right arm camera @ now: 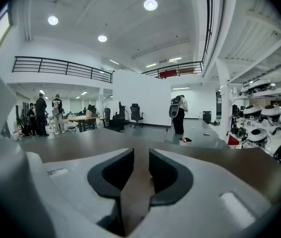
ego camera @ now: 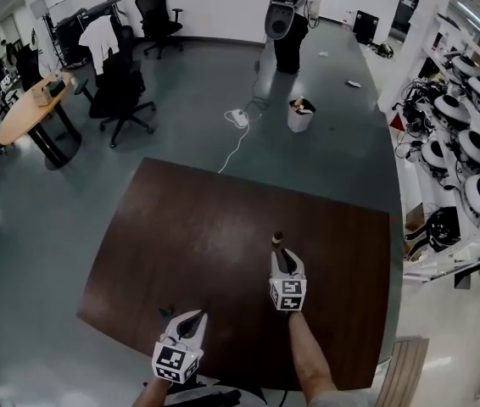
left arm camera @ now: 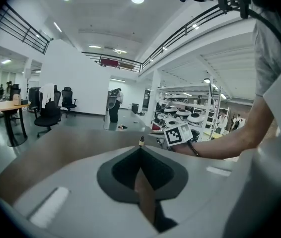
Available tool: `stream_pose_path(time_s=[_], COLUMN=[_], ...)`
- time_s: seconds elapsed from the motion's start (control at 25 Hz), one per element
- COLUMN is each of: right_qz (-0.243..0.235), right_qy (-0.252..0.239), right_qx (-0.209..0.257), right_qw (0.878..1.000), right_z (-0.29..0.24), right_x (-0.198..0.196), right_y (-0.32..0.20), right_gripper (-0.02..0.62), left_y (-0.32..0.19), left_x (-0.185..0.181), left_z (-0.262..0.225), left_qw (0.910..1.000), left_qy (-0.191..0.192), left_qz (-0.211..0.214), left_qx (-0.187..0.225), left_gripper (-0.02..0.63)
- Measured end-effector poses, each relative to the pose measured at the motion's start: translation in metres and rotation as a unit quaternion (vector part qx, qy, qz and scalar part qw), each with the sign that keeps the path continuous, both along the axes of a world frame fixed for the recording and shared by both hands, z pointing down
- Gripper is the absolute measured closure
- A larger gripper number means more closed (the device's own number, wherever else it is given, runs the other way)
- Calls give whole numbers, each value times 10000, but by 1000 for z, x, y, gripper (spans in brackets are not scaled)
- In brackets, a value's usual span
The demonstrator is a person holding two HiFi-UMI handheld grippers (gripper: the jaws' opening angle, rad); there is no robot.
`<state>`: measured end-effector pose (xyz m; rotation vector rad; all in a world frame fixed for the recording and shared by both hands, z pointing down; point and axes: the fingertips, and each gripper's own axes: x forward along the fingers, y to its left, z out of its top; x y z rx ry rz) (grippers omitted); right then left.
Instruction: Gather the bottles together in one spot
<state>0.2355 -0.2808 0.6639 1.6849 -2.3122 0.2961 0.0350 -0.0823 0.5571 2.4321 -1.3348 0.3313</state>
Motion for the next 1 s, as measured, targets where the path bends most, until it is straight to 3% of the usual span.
stream_pose_path(time_s=[0.64,1.0], right_qz=[-322,-325], right_qy=[125,188], right_qx=[-561,-694], right_qw=[9978,9969], right_z=[66,80], right_x=[12,8], right_y=[-37,-54], right_gripper=[422,414], left_y=[-25,-47], left_x=[12,9], left_z=[34,44], left_qw=[9974,9955], left_qy=[-187,-295], left_qz=[-527,-647], left_qx=[-462,-632], left_gripper=[604,604])
